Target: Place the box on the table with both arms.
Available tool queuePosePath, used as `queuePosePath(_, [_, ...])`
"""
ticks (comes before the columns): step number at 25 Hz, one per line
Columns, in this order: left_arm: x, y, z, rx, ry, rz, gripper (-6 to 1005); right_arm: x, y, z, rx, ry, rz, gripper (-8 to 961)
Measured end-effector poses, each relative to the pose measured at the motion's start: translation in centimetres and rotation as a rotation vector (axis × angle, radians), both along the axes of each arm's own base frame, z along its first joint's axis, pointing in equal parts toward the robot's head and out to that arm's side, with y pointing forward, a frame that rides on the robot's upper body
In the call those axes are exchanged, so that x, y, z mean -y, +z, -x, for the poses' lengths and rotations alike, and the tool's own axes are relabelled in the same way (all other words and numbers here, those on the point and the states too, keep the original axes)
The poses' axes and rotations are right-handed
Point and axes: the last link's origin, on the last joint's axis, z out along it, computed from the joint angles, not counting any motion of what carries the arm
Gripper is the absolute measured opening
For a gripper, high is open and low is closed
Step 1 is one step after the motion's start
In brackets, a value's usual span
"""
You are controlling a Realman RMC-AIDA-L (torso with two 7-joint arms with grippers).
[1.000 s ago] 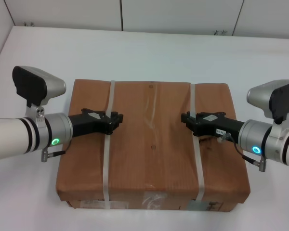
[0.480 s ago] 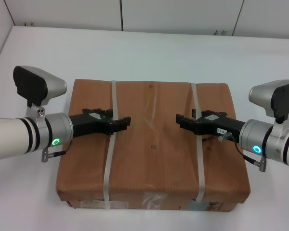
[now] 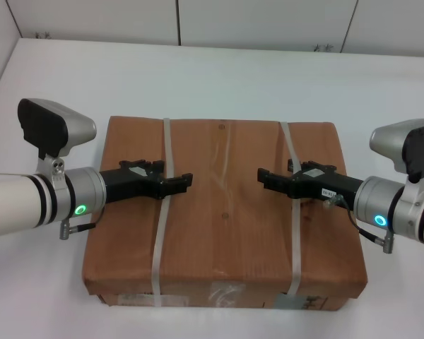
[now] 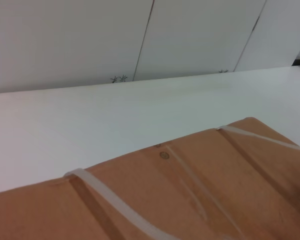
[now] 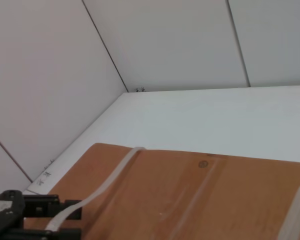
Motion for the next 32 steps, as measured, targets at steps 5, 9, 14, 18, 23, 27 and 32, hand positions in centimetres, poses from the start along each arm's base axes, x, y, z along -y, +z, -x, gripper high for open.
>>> queuePosePath(5, [0.1, 0.0, 0.0, 0.005, 0.0, 0.0, 747, 0.5, 0.2, -0.8, -0.005, -0.021, -0.008, 851])
queuePosePath(9, [0.1, 0.3, 0.0, 0.019, -0.007, 0.001, 747, 1.0, 0.9, -1.7, -0.042, -0.05, -0.039, 849])
queuePosePath(14, [0.2, 0.9, -0.1, 0.051, -0.017, -0.012, 747, 1.6, 2.0, -2.5, -0.081, -0.051, -0.072, 846])
queuePosePath(18, [0.6, 1.6, -0.8, 0.102, -0.065, -0.037, 747, 2.2, 3.3, -2.2, -0.148, 0.03, -0.111, 844])
queuePosePath(23, [1.7, 3.1, -2.0, 0.191, -0.19, -0.039, 747, 3.3, 5.2, -1.3, -0.215, 0.196, -0.165, 842])
queuePosePath(27, [3.2, 5.1, -3.5, 0.316, -0.348, -0.002, 747, 4.3, 6.5, -0.1, -0.211, 0.401, -0.136, 844])
queuePosePath(32, [5.0, 7.5, -4.7, 0.388, -0.543, 0.07, 747, 5.4, 7.8, 1.9, -0.238, 0.644, -0.039, 843])
